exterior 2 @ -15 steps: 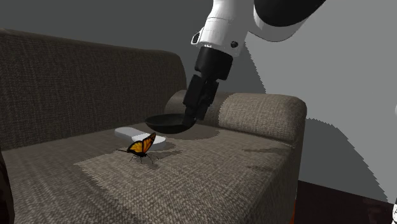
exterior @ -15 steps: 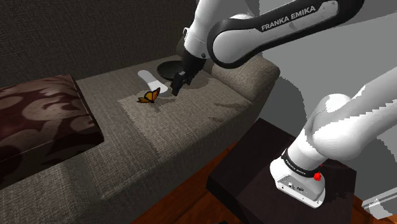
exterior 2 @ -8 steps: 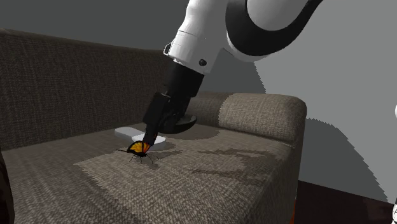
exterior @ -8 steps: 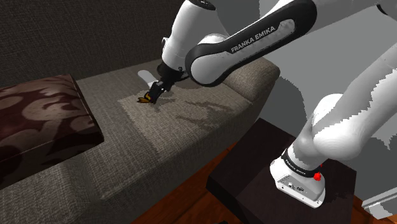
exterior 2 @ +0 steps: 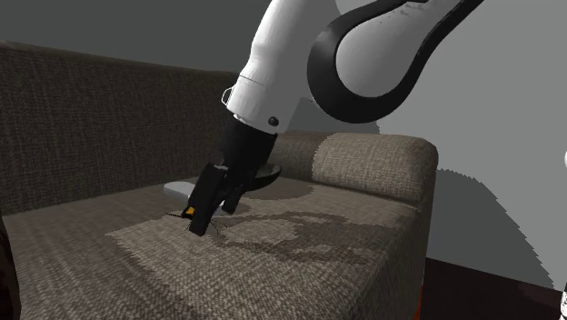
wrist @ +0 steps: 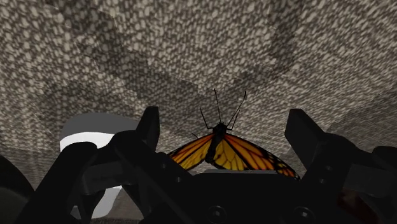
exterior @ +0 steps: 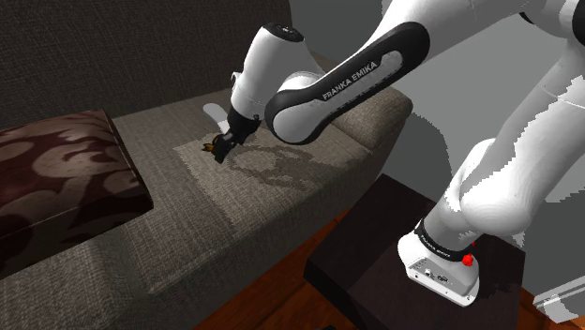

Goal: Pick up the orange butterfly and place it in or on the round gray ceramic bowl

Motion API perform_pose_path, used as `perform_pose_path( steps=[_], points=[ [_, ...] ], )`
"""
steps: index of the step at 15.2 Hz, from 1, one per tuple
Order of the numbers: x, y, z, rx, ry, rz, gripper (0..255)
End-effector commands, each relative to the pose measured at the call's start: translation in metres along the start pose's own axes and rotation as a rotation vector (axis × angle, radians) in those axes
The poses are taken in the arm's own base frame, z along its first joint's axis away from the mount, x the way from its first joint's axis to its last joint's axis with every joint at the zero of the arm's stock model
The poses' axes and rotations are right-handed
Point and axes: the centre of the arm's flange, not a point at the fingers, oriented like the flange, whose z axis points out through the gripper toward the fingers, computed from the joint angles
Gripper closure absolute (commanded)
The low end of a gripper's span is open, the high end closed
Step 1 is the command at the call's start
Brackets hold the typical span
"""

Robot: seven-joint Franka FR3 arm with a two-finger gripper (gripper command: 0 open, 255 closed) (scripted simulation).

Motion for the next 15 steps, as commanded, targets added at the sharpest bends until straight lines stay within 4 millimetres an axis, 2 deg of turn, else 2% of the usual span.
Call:
perform_pose_path(
  steps=[1,6,7,15],
  points=[
    [-0.0004,0.0003,0.002,0.0,0.001,0.0,0],
    [-0.0004,0.0003,0.002,0.0,0.001,0.0,0],
    [-0.0004,0.0003,0.002,0.0,0.001,0.0,255],
    [-0.0002,0.0017,0.0014,0.0,0.0,0.0,255]
  ],
)
